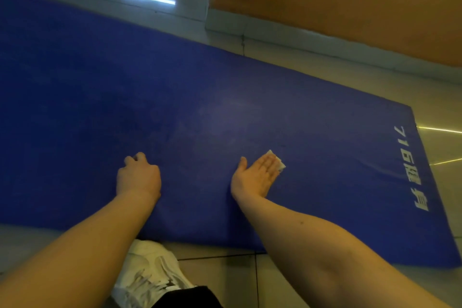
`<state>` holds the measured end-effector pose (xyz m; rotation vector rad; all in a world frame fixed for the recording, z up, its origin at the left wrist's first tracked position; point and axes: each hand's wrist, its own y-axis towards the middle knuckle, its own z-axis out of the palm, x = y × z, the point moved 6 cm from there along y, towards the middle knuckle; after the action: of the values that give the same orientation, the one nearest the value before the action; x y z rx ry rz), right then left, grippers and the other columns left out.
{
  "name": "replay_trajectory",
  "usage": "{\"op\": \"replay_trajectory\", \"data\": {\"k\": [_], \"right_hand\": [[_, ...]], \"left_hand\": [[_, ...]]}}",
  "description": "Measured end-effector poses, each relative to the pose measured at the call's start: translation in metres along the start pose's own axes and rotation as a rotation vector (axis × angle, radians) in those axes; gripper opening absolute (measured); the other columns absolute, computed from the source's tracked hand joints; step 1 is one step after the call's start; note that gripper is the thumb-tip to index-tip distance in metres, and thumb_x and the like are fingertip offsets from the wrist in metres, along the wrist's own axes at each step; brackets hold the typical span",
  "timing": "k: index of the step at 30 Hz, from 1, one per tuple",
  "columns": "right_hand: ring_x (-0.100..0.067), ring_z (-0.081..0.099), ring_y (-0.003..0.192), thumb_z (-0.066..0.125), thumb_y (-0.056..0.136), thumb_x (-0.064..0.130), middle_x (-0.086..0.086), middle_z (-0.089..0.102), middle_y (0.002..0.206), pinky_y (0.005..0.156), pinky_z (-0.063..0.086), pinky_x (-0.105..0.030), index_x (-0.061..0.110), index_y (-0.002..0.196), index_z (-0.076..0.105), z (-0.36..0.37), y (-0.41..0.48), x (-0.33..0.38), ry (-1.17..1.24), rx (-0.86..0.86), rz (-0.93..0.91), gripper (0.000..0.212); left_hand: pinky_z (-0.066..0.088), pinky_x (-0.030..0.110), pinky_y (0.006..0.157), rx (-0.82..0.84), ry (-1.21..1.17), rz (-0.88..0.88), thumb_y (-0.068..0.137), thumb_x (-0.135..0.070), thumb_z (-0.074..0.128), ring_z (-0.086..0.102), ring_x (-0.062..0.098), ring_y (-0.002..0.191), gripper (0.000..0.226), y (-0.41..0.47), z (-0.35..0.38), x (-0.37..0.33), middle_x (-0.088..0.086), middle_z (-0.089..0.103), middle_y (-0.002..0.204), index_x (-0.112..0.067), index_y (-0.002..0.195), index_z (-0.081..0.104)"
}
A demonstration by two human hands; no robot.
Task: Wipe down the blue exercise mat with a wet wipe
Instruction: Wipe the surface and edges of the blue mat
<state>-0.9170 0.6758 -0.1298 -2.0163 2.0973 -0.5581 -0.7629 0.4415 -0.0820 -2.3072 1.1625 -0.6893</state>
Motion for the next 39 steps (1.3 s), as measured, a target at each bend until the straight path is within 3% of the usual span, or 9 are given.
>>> {"op": "replay_trajectory", "data": {"k": [6,10,12,18,23,27,32,34,39], "right_hand": [[-0.039,-0.026,0.149,-0.003,0.094,0.058,-0.021,-0.024,0.162,0.122,-0.014,-0.054,-0.004,0.154,-0.016,0.038,-0.062,0.084,-0.121,0.047,-0.384,0.087],[-0.020,-0.031,0.150,0.019,0.104,0.055,-0.006,-0.023,0.166,0.125,-0.010,-0.044,0.011,0.159,-0.014,0.048,-0.092,0.107,-0.139,0.194,-0.811,0.078],[-0.016,-0.028,0.150,0.024,0.104,0.054,-0.002,-0.018,0.167,0.126,-0.008,-0.041,0.014,0.161,-0.010,0.041,-0.084,0.091,-0.152,0.156,-0.883,0.077],[-0.022,-0.024,0.152,0.020,0.105,0.053,-0.005,-0.021,0.167,0.125,-0.010,-0.039,0.014,0.159,-0.016,0.009,-0.024,-0.022,-0.105,-0.008,-0.375,0.075],[-0.030,-0.024,0.152,0.015,0.105,0.054,-0.017,-0.020,0.166,0.124,-0.015,-0.046,0.003,0.150,-0.024,0.012,-0.031,0.004,-0.002,0.001,-0.101,0.078],[-0.038,-0.024,0.150,0.006,0.102,0.052,-0.021,-0.022,0.163,0.123,-0.011,-0.053,-0.003,0.155,-0.015,0.037,-0.079,0.086,-0.083,0.062,-0.426,0.079],[-0.019,-0.024,0.152,0.011,0.105,0.050,-0.006,-0.016,0.167,0.126,-0.004,-0.043,0.010,0.160,-0.007,0.060,-0.115,0.118,-0.108,0.212,-0.877,0.071],[-0.020,-0.022,0.153,0.010,0.100,0.055,-0.004,-0.014,0.167,0.126,-0.006,-0.041,0.013,0.161,-0.005,0.050,-0.095,0.089,-0.122,0.129,-0.827,0.076],[-0.022,-0.023,0.153,0.018,0.104,0.053,-0.006,-0.019,0.167,0.126,-0.008,-0.041,0.012,0.159,-0.014,0.016,-0.043,-0.025,-0.103,-0.025,-0.391,0.075]], "left_hand": [[0.048,0.032,0.083,-0.005,0.061,0.003,0.094,-0.040,0.064,0.045,0.029,0.120,0.040,0.005,-0.004,-0.003,0.015,0.034,0.144,-0.018,0.127,0.062],[0.050,0.033,0.085,-0.015,0.063,-0.004,0.096,-0.040,0.060,0.046,0.030,0.120,0.039,0.007,-0.005,-0.005,0.016,0.035,0.144,-0.018,0.129,0.061],[0.049,0.033,0.082,-0.018,0.059,0.002,0.095,-0.036,0.062,0.048,0.030,0.118,0.036,0.008,-0.003,-0.004,0.016,0.037,0.141,-0.018,0.126,0.063],[0.050,0.034,0.087,-0.020,0.030,-0.001,0.094,-0.033,0.065,0.047,0.031,0.119,0.036,0.010,0.002,-0.002,0.015,0.036,0.142,-0.016,0.124,0.064],[0.050,0.034,0.089,-0.025,0.014,-0.008,0.092,-0.033,0.068,0.047,0.031,0.119,0.036,0.010,0.002,-0.003,0.016,0.036,0.142,-0.014,0.123,0.064],[0.050,0.035,0.090,-0.031,0.006,-0.016,0.094,-0.033,0.065,0.046,0.032,0.120,0.036,0.010,-0.001,-0.002,0.016,0.036,0.143,-0.013,0.125,0.064],[0.050,0.034,0.091,-0.050,-0.031,-0.020,0.096,-0.038,0.062,0.044,0.030,0.122,0.038,0.006,-0.001,0.001,0.014,0.035,0.144,-0.014,0.126,0.063],[0.049,0.034,0.087,-0.038,-0.064,-0.011,0.091,-0.041,0.069,0.042,0.030,0.121,0.041,0.006,0.001,0.002,0.013,0.033,0.143,-0.013,0.121,0.065],[0.049,0.034,0.086,-0.026,-0.101,0.000,0.087,-0.043,0.074,0.040,0.030,0.122,0.040,0.007,0.005,0.004,0.011,0.032,0.143,-0.014,0.115,0.068]]}}
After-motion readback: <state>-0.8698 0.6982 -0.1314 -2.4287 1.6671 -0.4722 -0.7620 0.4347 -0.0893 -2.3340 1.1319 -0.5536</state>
